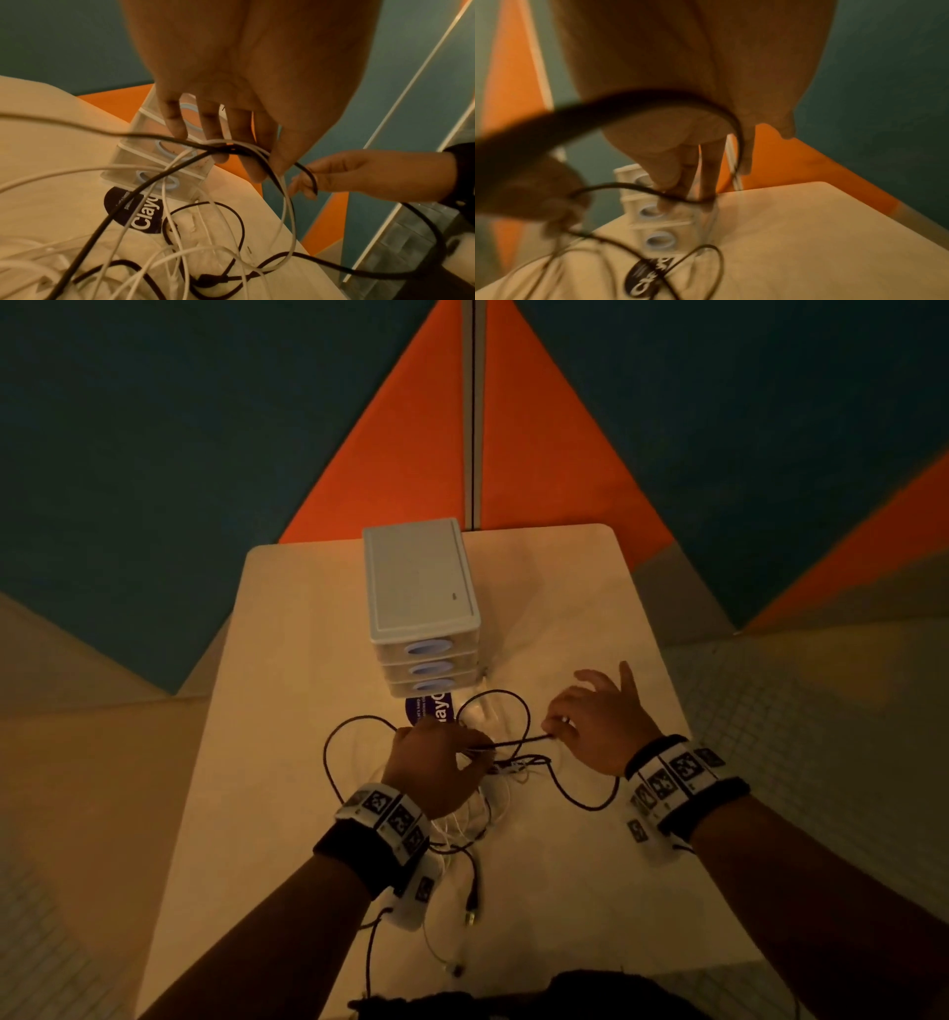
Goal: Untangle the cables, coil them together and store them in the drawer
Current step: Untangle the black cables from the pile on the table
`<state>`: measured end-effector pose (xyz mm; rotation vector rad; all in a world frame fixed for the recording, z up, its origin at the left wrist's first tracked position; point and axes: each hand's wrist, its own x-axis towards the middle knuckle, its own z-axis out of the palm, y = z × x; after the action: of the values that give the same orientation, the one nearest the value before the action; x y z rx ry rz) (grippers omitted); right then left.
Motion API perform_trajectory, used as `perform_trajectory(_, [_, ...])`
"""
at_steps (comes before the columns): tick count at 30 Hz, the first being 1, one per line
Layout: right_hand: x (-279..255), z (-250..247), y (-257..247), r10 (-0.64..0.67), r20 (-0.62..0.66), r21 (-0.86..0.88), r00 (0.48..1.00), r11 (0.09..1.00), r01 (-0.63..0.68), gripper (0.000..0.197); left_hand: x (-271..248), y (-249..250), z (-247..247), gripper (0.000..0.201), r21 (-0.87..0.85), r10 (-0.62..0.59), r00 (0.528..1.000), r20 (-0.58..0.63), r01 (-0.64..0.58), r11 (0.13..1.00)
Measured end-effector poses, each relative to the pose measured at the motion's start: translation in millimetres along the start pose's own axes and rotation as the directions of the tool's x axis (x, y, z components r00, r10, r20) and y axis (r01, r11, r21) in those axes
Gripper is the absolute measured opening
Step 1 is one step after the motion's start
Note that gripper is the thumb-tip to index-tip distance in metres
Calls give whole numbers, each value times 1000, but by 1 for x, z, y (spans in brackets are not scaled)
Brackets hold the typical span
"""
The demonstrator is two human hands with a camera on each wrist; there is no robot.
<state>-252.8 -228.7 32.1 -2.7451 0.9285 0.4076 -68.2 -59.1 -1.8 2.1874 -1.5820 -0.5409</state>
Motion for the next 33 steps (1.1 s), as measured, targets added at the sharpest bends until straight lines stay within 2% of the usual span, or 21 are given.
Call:
perform_trajectory(2, [-4, 1, -12, -59, 25, -69, 998, 996, 61, 40, 1, 5, -3, 29, 73, 32, 999, 10, -33, 997])
perform_trajectory(4, [-4, 0, -29, -168, 43, -59, 985, 984, 170, 40, 2, 9, -5, 32, 88, 72, 997, 10, -72, 993])
perform_trajectory(7, [1, 0, -47, -275, 65, 228, 959, 940, 254, 29, 4, 9, -5, 38, -11, 52, 999, 0, -52, 999])
perform_trajectory(10, [2, 2, -43, -235, -147, 340, 961, 900, 272, 23, 4, 3, -3, 37, -177, 5, 999, -50, -13, 984])
perform_trajectory(12, [0, 1, -38, -211, -247, 355, 946, 889, 290, 19, -1, -4, -1, 37, -181, -1, 997, -77, -13, 983])
perform_trajectory(14, [-3, -4, -33, -180, -271, 399, 946, 873, 281, 18, -8, -9, 0, 38, -130, 3, 996, -92, -15, 991])
perform_trajectory(17, [-5, -16, -25, -145, -292, 489, 945, 827, 278, 21, -17, -11, -1, 57, -31, -40, 999, -31, 39, 999])
perform_trajectory(18, [-6, -18, -20, -123, -318, 519, 940, 807, 281, 22, -18, -12, -2, 60, -54, -72, 997, -8, 72, 996])
perform_trajectory(20, [-6, -21, -12, -81, -350, 579, 933, 765, 283, 24, -19, -14, -5, 62, -211, -178, 984, 31, 180, 961])
perform_trajectory(22, [-7, -21, -6, -63, -349, 618, 935, 735, 280, 24, -17, -18, -7, 61, -300, -282, 956, 76, 291, 908])
perform_trajectory(25, [-7, -17, -1, -32, -344, 632, 938, 731, 257, 25, -13, -23, -8, 51, -237, -325, 938, 124, 346, 908])
perform_trajectory(29, [-5, -9, 6, 77, -317, 630, 945, 762, 149, 27, -12, -22, -13, 27, -126, -252, 950, 183, 277, 952])
perform_trajectory(32, [-5, -10, 7, 125, -186, 559, 975, 829, 0, 16, -14, -15, -17, 18, 27, -193, 970, 148, 191, 981])
perform_trajectory(33, [-7, -13, 4, 117, -156, 514, 981, 858, -20, 18, -15, -12, -18, 19, 46, -170, 978, 122, 165, 985])
